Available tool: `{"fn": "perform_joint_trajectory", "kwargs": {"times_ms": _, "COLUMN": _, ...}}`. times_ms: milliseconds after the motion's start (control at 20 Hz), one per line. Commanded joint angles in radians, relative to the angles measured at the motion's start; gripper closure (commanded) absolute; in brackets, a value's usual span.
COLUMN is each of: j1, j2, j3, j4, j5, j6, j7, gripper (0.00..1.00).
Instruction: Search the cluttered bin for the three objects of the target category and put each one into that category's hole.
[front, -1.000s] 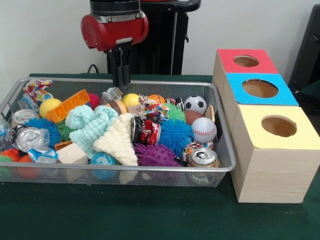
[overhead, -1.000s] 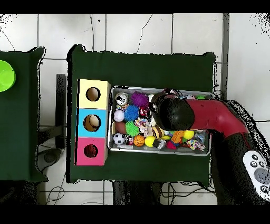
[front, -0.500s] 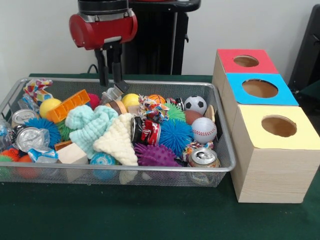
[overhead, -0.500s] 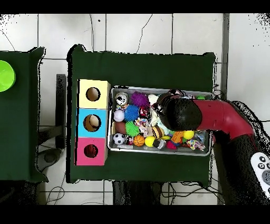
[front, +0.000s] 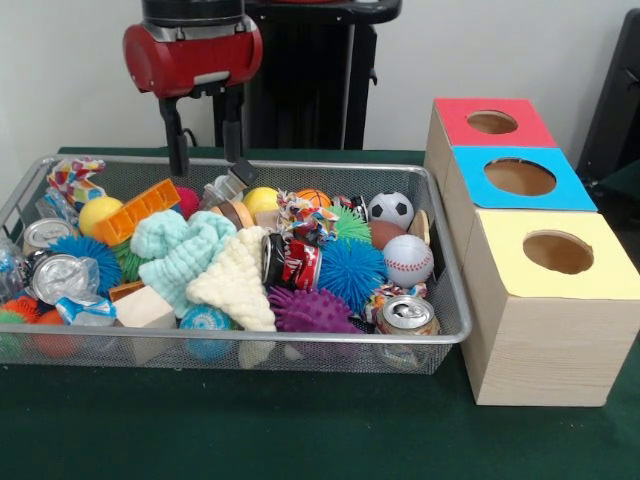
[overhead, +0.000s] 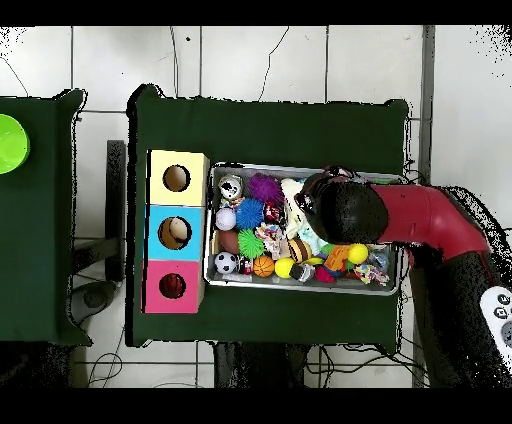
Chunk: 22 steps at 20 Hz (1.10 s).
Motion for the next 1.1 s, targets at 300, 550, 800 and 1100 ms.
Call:
{"fn": "perform_joint_trajectory", "kwargs": {"times_ms": 300, "j1": -0.003, "j2": 0.108, "j3": -0.009, "j4": -0.091, "j5": -0.142, "j6": 0.104, "j7": -0.158, "gripper": 0.00}}
{"fn": "perform_joint_trajectory", "kwargs": {"times_ms": 550, "j1": 0.022, "j2": 0.149, "j3": -0.051, "j4": -0.125, "j5": -0.207, "j6": 0.155, "j7": -0.153, "gripper": 0.00}}
{"fn": "perform_joint_trajectory", "kwargs": {"times_ms": 800, "j1": 0.046, "j2": 0.195, "j3": -0.097, "j4": -0.149, "j5": -0.261, "j6": 0.192, "j7": -0.129, "gripper": 0.00}}
{"fn": "perform_joint_trajectory", "kwargs": {"times_ms": 1100, "j1": 0.083, "j2": 0.213, "j3": -0.162, "j4": -0.173, "j5": -0.292, "j6": 0.309, "j7": -0.095, "gripper": 0.00}}
